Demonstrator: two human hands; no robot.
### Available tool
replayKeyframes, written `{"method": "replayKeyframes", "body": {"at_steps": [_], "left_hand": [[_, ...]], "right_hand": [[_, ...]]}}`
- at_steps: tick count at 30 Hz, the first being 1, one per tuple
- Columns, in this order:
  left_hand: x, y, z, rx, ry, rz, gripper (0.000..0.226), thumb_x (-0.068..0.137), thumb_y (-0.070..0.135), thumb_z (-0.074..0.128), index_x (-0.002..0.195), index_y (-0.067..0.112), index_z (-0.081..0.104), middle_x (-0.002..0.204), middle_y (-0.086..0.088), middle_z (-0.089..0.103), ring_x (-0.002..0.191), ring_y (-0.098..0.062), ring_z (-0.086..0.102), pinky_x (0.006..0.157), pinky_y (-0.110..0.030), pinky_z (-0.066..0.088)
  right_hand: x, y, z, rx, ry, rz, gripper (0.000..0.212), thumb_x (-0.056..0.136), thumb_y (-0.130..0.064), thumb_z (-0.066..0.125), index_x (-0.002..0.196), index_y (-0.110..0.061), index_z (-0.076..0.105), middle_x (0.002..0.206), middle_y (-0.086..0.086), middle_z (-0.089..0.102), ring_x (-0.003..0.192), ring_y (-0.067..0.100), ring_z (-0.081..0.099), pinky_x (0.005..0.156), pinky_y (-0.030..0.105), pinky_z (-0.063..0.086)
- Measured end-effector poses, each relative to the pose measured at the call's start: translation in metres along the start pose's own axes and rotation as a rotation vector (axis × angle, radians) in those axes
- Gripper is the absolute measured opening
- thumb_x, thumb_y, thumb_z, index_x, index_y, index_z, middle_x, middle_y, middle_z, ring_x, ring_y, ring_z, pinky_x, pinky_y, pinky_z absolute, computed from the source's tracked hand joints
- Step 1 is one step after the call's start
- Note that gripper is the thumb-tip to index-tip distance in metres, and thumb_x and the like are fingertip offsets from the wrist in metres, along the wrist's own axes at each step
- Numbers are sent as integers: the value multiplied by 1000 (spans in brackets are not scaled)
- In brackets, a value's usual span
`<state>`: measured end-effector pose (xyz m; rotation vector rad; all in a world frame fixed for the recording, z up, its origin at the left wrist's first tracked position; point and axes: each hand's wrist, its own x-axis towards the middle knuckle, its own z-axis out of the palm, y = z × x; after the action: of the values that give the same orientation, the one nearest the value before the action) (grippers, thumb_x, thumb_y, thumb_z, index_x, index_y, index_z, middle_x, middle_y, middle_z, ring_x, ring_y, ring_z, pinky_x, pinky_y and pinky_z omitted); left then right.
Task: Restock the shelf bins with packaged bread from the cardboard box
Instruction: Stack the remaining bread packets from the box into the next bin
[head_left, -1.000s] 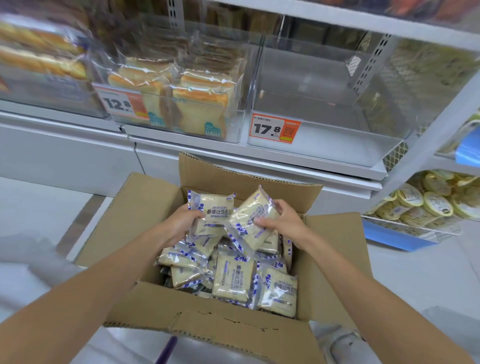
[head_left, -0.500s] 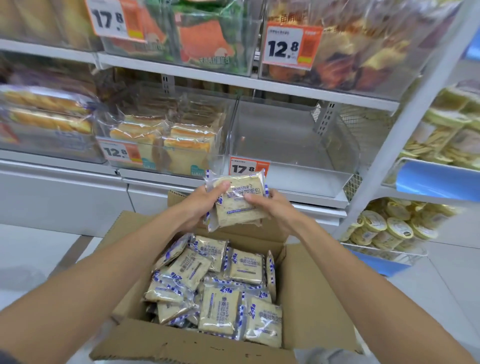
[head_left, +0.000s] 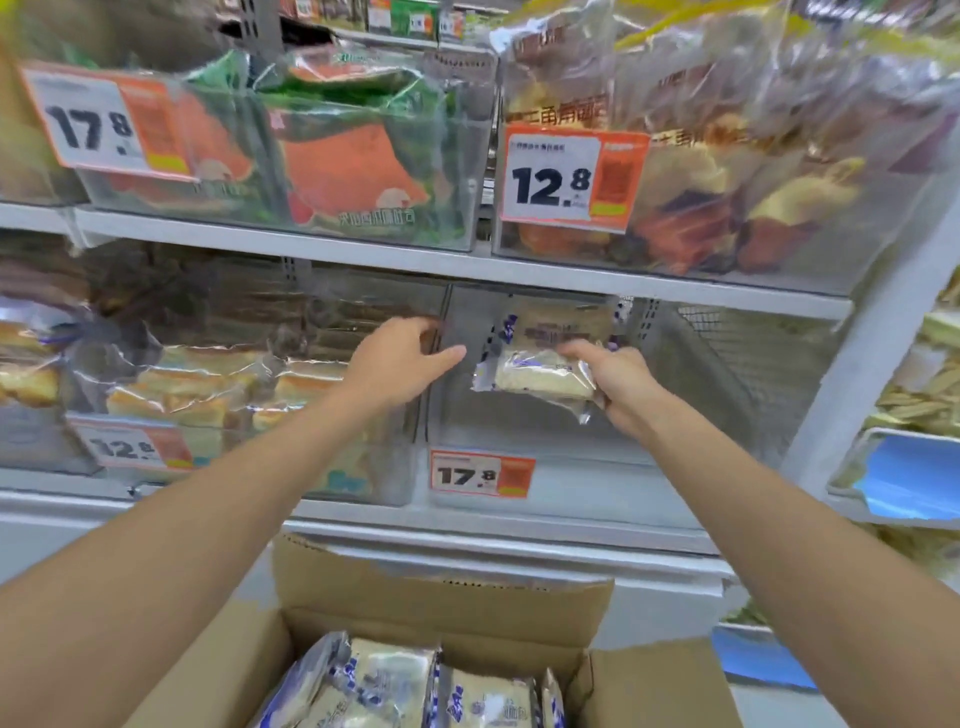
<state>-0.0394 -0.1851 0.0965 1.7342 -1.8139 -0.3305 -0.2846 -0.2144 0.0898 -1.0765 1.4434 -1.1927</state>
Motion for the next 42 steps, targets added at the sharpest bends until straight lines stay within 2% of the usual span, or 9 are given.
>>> {"method": "replayKeyframes", "body": {"at_steps": [4, 10, 17, 22, 27, 30, 32, 36, 42], "left_hand": [[9, -12, 10, -244, -40, -70, 50, 87, 36, 67, 135, 27, 56, 115, -8, 68, 105, -26, 63, 87, -30, 46], [7, -20, 16, -353, -2, -77, 49, 84, 38, 69, 131, 39, 56, 98, -6, 69, 81, -24, 62, 78, -30, 46], [4, -21, 17, -331, 20, -57, 50, 84, 42, 68, 132, 42, 54, 110, 13, 63, 100, -14, 62, 95, -32, 49], [4, -19, 16, -321, 31, -47, 50, 84, 40, 67, 132, 41, 54, 110, 13, 61, 102, -13, 59, 93, -30, 47], [4, -18, 15, -342, 22, -55, 53, 77, 47, 67, 129, 41, 57, 92, 19, 62, 82, -12, 61, 88, -33, 51], [3, -16, 13, -329, 16, -50, 48, 83, 43, 67, 130, 40, 57, 92, 19, 62, 79, -15, 63, 85, -34, 52], [0, -12, 11, -319, 22, -48, 47, 85, 40, 67, 131, 36, 57, 99, 14, 64, 83, -17, 63, 82, -30, 50], [-11, -4, 0, -99, 72, 21, 45, 82, 44, 69, 123, 26, 64, 115, 0, 66, 104, -20, 60, 89, -33, 49], [-88, 23, -2, -102, 88, 140, 13, 80, 28, 73, 85, 26, 61, 75, 9, 60, 75, -14, 59, 68, -33, 48]], "right_hand": [[54, 12, 30, -263, -149, -130, 64, 65, -28, 88, 118, -19, 53, 106, -4, 65, 86, 15, 64, 67, 21, 52], [105, 44, 46, -434, -197, -105, 73, 71, -3, 83, 128, -6, 38, 116, 6, 56, 105, 20, 55, 52, 12, 43], [113, 54, 48, -485, -18, -369, 119, 67, -11, 86, 153, -26, 4, 141, 11, 33, 125, 21, 40, 98, 29, 37], [111, 56, 54, -937, 34, -555, 87, 72, -31, 81, 143, -27, 32, 141, 12, 23, 126, 34, 37, 98, 42, 45], [102, 48, 56, -723, -85, -447, 96, 71, -21, 84, 149, -25, 28, 152, 13, 11, 139, 30, 29, 103, 20, 28], [87, 37, 45, -691, -134, -334, 102, 75, -18, 81, 152, -37, 17, 160, 9, -17, 145, 32, 23, 109, 31, 31], [69, 28, 38, -757, -119, -292, 100, 77, -20, 80, 152, -40, 17, 161, 6, -14, 145, 33, 25, 109, 37, 35], [11, 13, 27, -817, -80, -460, 64, 82, -15, 71, 141, -20, 45, 128, 6, 48, 109, 23, 55, 84, 30, 48], [-110, 37, 14, -820, 35, -724, 9, 82, -13, 61, 89, -19, 61, 81, -7, 53, 71, 13, 48, 67, 32, 43]]}}
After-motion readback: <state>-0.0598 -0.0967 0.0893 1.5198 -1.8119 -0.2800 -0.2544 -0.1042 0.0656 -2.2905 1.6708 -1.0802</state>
